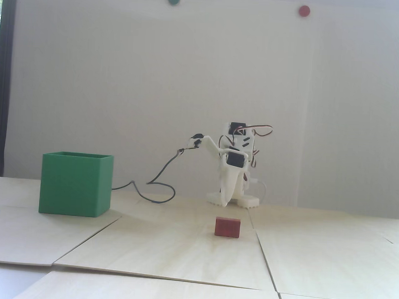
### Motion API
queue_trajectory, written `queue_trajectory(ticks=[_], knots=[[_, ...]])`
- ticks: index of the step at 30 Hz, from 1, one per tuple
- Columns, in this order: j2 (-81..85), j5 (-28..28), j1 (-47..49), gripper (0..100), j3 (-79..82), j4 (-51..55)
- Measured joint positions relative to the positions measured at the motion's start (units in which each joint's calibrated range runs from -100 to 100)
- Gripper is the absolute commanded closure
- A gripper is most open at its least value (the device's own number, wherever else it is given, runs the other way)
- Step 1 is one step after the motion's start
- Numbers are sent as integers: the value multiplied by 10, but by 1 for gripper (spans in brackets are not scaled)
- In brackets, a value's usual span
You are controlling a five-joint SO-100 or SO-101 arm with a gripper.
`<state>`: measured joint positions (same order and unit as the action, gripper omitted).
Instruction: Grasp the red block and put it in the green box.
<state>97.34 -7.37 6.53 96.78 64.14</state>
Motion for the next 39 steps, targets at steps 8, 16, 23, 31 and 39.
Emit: queue_trajectory(ticks=[8, 16, 23, 31, 39], knots=[[0, 0, 0, 89, 0, 0], [0, 0, 17, 89, 0, 0], [0, 0, 24, 89, 0, 0], [-122, -6, 22, 88, -43, -63], [-516, -44, 23, 88, -382, -126]])
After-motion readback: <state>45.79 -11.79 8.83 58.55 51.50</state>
